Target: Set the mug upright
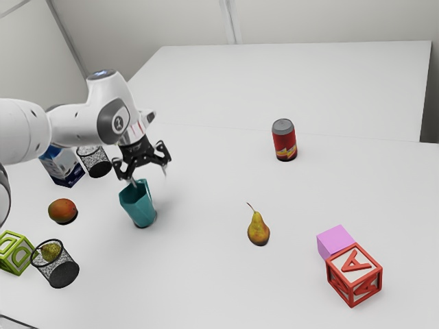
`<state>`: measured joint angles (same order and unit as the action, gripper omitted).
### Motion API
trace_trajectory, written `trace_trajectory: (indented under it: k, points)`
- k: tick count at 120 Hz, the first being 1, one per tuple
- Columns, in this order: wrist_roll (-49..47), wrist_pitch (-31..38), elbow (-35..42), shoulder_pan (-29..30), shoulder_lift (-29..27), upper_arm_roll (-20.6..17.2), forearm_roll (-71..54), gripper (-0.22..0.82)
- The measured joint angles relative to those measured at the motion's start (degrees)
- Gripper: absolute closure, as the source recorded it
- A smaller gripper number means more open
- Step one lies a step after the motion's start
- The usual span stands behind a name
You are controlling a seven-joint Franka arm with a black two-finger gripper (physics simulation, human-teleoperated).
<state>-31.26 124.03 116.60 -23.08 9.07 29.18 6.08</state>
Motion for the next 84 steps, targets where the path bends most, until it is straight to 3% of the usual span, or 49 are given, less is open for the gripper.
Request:
trace_trajectory:
  k: [39, 84]
  points:
    - [3.27, -4.91, -6.41, -0.06, -2.52, -0.06, -3.27, 0.01]
    - [14.51, -19.56, -20.09, 0.17, -6.0, -0.09, -10.8, 0.0]
